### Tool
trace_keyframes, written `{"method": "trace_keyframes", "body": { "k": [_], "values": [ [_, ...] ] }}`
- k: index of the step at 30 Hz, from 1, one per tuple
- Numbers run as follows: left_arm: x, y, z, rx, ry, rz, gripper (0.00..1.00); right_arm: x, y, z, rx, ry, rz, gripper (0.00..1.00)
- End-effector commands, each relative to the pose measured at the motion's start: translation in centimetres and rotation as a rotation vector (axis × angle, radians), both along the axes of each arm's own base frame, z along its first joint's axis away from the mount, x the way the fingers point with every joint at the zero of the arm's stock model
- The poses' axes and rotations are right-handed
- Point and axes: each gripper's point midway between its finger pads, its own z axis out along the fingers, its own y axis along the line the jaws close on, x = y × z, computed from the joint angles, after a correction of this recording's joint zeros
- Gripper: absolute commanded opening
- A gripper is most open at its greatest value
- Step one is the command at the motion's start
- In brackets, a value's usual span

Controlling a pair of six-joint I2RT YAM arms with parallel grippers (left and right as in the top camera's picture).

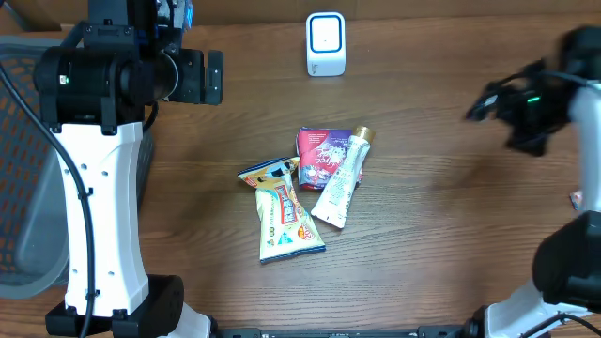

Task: Scan the item barcode
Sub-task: 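Carry the orange pack to the right table edge and release, then lower the right gripper onto the white cream tube in the pile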

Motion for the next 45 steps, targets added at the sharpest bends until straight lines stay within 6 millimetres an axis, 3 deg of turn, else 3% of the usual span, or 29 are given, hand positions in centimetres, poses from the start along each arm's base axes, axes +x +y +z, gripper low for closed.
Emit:
{"method": "trace_keyframes", "body": {
  "k": [1,4,8,14,16,21,25,31,35,41,45],
  "values": [
    [0.3,0.2,0.0,0.012,-0.003,-0.005,1.0,-1.5,3.4,-2.0,-0.116,0.034,0.136,1.0],
    [0.3,0.2,0.0,0.012,-0.003,-0.005,1.0,-1.7,6.2,-2.0,-0.259,0.003,0.193,1.0],
    [0.3,0.2,0.0,0.012,-0.003,-0.005,1.0,-2.7,10.9,0.0,-0.397,-0.115,0.326,1.0],
    [0.3,0.2,0.0,0.012,-0.003,-0.005,1.0,-5.3,13.2,2.4,-0.633,-0.27,0.336,1.0],
    [0.3,0.2,0.0,0.012,-0.003,-0.005,1.0,-7.2,13.9,2.0,-0.656,-0.287,0.347,1.0],
    [0.3,0.2,0.0,0.012,-0.003,-0.005,1.0,-12.2,16.6,-1.1,-0.692,-0.33,0.498,1.0],
    [0.3,0.2,0.0,0.012,-0.003,-0.005,1.0,-14.1,19.1,-3.3,-0.762,-0.446,0.662,1.0],
    [0.3,0.2,0.0,0.012,-0.003,-0.005,1.0,-15.1,18.9,-5.2,-0.873,-0.511,0.809,1.0],
    [0.3,0.2,0.0,0.011,-0.003,-0.004,1.0,-14.6,20.0,-6.6,-0.888,-0.551,0.963,1.0],
    [0.3,0.2,0.0,0.012,-0.003,-0.005,1.0,-13.0,19.6,-6.2,-1.064,-0.589,1.098,1.0],
    [0.3,0.2,0.0,0.012,-0.003,-0.005,1.0,-13.1,19.7,-6.9,-1.114,-0.566,1.194,1.0]
  ]
}}
